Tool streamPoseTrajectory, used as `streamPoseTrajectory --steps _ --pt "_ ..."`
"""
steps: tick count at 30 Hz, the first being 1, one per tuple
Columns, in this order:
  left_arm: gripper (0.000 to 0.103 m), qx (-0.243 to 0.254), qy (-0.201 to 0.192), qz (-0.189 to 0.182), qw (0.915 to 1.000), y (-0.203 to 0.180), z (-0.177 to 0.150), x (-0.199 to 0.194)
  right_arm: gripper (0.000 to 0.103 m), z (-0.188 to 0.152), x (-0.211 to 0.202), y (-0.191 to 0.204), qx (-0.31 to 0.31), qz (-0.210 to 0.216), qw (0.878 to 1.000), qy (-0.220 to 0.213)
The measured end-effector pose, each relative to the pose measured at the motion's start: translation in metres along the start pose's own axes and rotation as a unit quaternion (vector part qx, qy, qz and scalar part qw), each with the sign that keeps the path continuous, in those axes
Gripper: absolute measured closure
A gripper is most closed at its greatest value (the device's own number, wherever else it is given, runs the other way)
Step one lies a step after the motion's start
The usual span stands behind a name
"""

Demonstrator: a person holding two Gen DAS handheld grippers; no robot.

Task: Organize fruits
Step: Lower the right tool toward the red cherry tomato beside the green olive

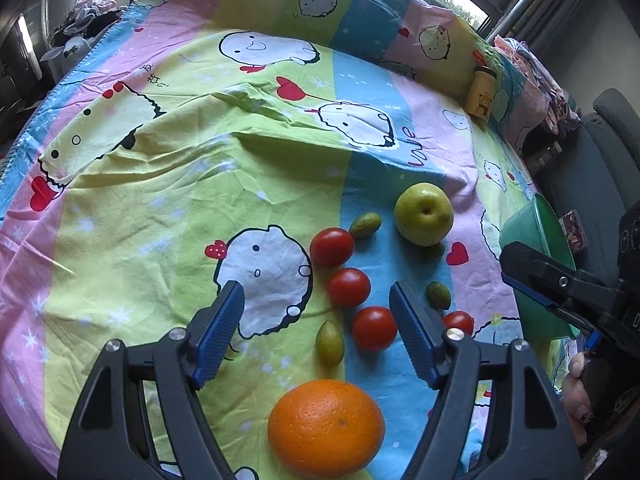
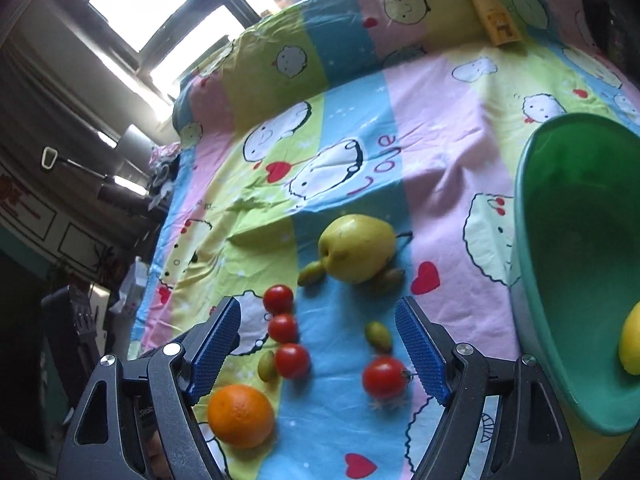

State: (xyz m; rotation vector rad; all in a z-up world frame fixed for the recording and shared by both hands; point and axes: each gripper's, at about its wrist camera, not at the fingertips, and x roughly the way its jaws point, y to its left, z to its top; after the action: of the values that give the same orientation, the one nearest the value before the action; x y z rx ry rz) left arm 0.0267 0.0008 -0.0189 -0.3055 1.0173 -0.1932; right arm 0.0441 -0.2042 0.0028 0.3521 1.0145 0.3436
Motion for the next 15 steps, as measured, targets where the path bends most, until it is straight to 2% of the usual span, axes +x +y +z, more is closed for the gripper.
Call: streamPoseTrajectory --steps 2,4,7,10,13,15 --pt "0.037 0.004 0.006 -0.005 1.0000 -0.003 -0.001 0.002 0.027 -0.003 0.006 -0.001 0.005 -0.019 1.000 0.010" --pt "0.040 0.011 0.010 -0.016 0.9998 -0.007 -0.001 0.002 0.040 -0.004 0.010 -0.006 0.013 -0.031 0.999 0.023" --pt "0.041 0.031 0.040 -0.053 0.9973 -0.018 0.001 0.013 0.050 -0.007 0.012 -0.016 0.025 -0.029 0.998 0.041" --pt "0.042 0.045 0.095 -0.064 0.9924 -0.028 -0.003 0.030 0.051 -0.014 0.013 -0.021 0.029 -0.026 0.998 0.049" --pt "0.043 0.058 0.098 -0.038 0.9928 -0.035 -0.007 0.033 0.051 -0.022 0.014 -0.029 0.047 -0.027 0.997 0.055" --pt "0.044 0.057 0.099 -0.042 0.9926 -0.037 -0.007 0.035 0.051 -0.024 0.016 -0.031 0.048 -0.037 0.996 0.060"
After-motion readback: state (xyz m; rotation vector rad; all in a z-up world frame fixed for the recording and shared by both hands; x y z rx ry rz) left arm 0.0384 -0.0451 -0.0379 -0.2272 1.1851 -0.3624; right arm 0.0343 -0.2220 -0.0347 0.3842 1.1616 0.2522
